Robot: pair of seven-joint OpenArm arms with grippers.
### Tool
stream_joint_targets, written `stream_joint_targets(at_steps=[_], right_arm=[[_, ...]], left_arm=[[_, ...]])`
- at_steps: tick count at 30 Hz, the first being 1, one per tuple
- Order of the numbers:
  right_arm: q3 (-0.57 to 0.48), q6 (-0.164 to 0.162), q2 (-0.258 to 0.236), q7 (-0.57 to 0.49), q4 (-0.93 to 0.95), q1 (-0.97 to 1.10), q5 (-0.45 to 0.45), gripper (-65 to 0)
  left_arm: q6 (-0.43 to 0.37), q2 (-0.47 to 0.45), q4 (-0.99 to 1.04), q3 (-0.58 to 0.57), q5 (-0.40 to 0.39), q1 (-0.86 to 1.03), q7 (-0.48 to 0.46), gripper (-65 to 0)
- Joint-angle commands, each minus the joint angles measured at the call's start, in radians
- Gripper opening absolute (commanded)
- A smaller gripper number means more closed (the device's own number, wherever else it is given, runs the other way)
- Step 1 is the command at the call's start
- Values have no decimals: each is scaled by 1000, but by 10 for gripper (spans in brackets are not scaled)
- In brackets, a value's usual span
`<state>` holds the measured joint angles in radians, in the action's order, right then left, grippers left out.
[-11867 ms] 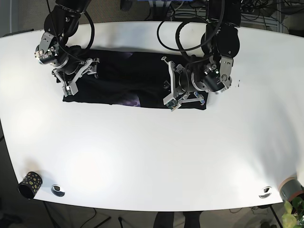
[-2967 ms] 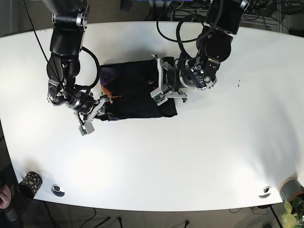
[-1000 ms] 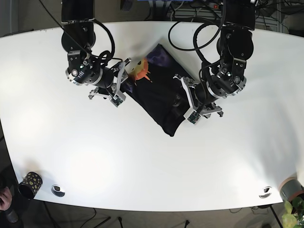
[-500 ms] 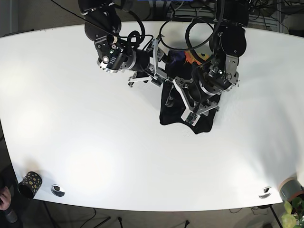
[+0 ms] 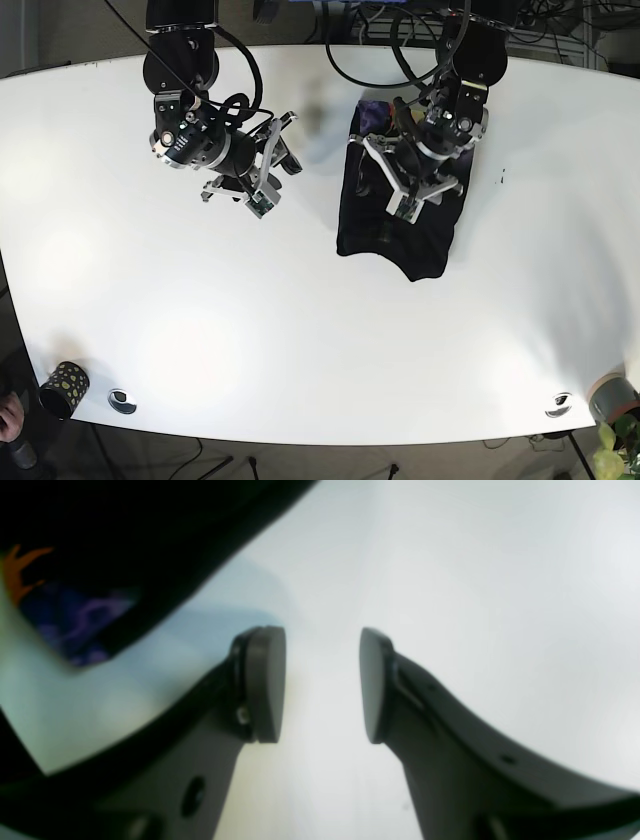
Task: Fold the T-shirt properly
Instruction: 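Grasp the folded black bundle with the left gripper and lift it away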
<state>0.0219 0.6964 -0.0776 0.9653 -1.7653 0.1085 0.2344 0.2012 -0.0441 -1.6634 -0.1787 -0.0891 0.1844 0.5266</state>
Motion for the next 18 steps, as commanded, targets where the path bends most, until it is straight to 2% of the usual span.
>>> stream_joint_targets(at_steps=[1, 9, 15, 18], right_arm=[[20, 2, -1, -24, -20, -14, 16, -426], [69, 2, -1, -24, -20, -14, 16, -426], [74, 2, -1, -24, -25, -16, 16, -426], [74, 2, -20, -24, -25, -17, 16, -426]], left_arm=[[-39, -3, 10, 20, 5, 11, -75, -317], [-45, -18, 294, 26, 2, -29, -121, -318], [-45, -121, 365, 28, -4, -64, -151, -318], [-44, -178, 368, 38, -4, -73, -151, -318]])
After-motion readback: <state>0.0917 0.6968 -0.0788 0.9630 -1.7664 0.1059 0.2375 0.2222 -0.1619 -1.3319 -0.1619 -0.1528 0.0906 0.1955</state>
